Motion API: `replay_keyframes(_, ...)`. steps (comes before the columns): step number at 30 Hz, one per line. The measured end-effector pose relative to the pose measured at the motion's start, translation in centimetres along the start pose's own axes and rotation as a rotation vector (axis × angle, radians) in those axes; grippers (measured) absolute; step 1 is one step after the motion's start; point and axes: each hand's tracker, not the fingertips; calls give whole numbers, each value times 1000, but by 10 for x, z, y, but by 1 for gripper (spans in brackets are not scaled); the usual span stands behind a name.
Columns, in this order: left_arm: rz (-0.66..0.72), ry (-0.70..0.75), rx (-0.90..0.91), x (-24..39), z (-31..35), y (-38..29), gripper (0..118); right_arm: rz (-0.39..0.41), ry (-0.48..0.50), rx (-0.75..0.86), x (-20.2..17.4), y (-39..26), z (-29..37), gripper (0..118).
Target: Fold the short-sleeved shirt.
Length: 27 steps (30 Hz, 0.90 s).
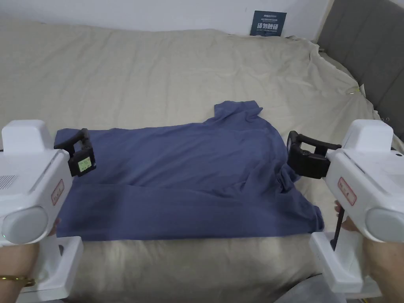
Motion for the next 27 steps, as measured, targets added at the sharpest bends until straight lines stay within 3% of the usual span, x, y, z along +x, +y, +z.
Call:
replay_keyframes(2,7,-12,4,2,3,-4,19,-23,44,9,-4,-3,7,100)
replay_keyframes(3,4,-10,3,5,3,-5,4,-30,55,11,-6,-5,11,84)
replay_keyframes(5,-10,0,14,8,4,-7,0,-26,62,20,-9,-6,15,28)
replay_keyframes(6,-12,-15,9,7,4,-7,0,-24,60,18,-7,-7,12,9)
replay_keyframes(7,-13,-26,-4,9,4,-6,0,-16,63,14,-7,-8,11,3)
replay_keyframes(12,-21,-28,9,12,6,-3,0,-15,96,33,-7,-9,7,0)
replay_keyframes(16,-4,-29,16,11,4,1,0,-41,101,15,-7,-5,-3,0)
replay_keyframes(17,-8,-27,18,11,2,2,0,-100,164,-6,-9,-2,-6,0)
replay_keyframes(19,-8,-30,20,10,0,4,0,-87,162,-24,-9,4,-16,0)
replay_keyframes(27,7,-35,14,5,-17,16,0,-133,188,-154,7,57,-99,1)
